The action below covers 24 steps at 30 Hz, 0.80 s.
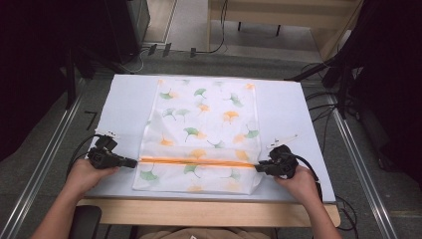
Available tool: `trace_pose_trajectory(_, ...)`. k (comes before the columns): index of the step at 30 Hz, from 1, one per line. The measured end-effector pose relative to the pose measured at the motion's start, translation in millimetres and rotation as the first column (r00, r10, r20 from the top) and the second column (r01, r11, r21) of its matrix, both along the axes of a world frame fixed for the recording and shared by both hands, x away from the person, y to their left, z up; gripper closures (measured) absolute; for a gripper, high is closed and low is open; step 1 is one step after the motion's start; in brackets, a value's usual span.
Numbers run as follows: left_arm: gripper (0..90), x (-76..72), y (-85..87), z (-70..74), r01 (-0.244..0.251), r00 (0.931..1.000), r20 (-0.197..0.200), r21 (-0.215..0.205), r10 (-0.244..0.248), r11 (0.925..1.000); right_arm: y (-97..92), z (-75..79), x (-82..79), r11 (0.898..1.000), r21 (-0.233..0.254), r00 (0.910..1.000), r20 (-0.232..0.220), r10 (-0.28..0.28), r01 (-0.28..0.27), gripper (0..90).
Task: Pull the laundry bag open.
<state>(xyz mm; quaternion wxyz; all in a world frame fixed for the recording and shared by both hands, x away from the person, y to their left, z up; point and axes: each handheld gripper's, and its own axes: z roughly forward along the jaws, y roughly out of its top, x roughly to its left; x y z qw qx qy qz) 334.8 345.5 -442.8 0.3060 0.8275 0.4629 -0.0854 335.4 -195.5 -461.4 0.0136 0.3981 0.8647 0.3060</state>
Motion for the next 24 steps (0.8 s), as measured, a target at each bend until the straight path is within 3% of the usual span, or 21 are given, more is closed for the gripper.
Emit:
trace_pose_trajectory(5, 89.7, -1.5, -1.3, -0.9, 0.013, 0.9999, -0.009, -0.003, -0.013, 0.9999, -1.2, 1.1, 0.3, 1.000, 0.006, 0.9999, -0.011, -0.012, 0.012, 71.6)
trace_pose_trajectory(10, 89.7, -4.9, -0.9, -0.6, 0.023, 0.9997, -0.011, -0.008, -0.023, 0.9997, -2.0, 3.9, 1.1, 0.999, 0.020, 0.9996, 0.015, -0.026, 0.026, 62.9)
trace_pose_trajectory(17, 89.0, -8.5, -0.4, -0.6, 0.033, 0.9991, -0.024, -0.019, -0.034, 0.9993, -1.0, 5.1, 2.2, 0.999, 0.025, 0.9988, 0.028, -0.040, 0.040, 57.2)
trace_pose_trajectory(20, 82.7, -9.1, -1.4, -0.1, 0.034, 0.9987, -0.036, -0.030, -0.035, 0.9990, -1.4, 6.5, 3.5, 0.998, 0.039, 0.9980, 0.037, -0.052, 0.050, 56.0)
trace_pose_trajectory(24, 75.4, -11.1, -3.2, 2.4, 0.034, 0.9993, -0.011, -0.029, -0.035, 0.9990, -0.9, 9.1, 3.5, 0.997, 0.058, 0.9974, 0.047, -0.054, 0.051, 55.6)
